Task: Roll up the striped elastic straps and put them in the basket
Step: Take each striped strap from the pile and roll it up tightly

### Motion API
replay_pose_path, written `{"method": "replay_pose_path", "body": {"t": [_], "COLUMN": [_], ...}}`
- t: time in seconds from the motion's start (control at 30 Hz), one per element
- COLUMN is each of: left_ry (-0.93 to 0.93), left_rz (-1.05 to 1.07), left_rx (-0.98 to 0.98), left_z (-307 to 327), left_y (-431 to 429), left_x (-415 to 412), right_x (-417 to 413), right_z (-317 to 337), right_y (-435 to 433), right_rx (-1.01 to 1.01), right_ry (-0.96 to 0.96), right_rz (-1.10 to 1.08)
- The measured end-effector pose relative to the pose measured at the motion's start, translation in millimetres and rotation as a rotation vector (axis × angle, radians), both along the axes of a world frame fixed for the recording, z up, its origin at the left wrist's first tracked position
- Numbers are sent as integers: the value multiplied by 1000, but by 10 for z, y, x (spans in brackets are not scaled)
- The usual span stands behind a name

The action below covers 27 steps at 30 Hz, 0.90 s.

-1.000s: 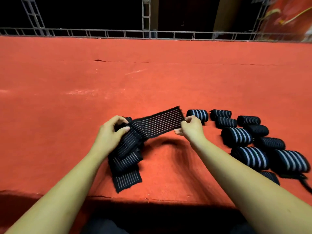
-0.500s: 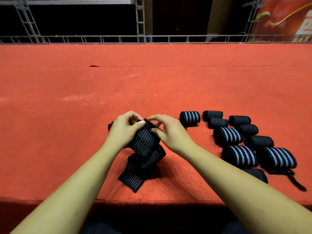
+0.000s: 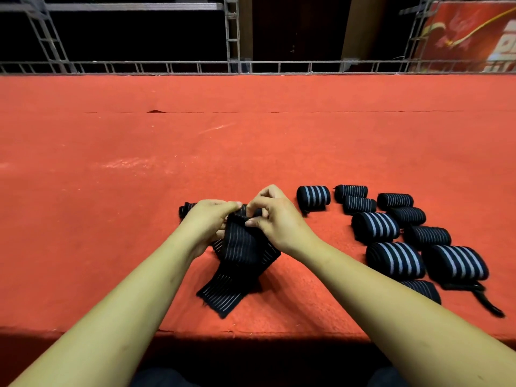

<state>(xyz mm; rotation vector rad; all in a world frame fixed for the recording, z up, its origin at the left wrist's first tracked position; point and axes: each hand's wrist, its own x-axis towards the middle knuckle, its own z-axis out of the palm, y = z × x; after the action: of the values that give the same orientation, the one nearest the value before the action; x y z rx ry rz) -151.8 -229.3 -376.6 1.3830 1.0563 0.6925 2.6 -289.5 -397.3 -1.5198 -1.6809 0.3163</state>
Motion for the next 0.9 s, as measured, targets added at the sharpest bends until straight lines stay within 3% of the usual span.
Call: {"method": "replay_pose_path", "body": {"t": [0.13, 0.3, 0.4, 0.6, 0.73, 0.8, 0.9], "left_ry": [-35, -68, -122, 83, 432, 430, 265], "left_rz": [106, 467, 632, 554, 540, 493, 165], "left_rx": [-12, 37, 5, 140, 435, 626, 792], "left_z": [-121, -299, -480, -751, -653, -602, -471], "left_y": [93, 309, 545, 687, 572, 492, 343], "left_x": [-17, -66, -337, -497, -440, -406, -320], "right_x": [-17, -7, 122, 259, 174, 159, 132], "right_z": [-80, -48, 1, 55, 82, 95, 162], "right_y": [8, -16, -90, -105, -99, -72, -29], "right_rx": [-2, 71, 70, -41, -92, -83, -64], "right_ry": [-14, 5, 128, 370, 413, 394, 440], "right_rz": [56, 74, 42, 34, -24, -30, 9]}}
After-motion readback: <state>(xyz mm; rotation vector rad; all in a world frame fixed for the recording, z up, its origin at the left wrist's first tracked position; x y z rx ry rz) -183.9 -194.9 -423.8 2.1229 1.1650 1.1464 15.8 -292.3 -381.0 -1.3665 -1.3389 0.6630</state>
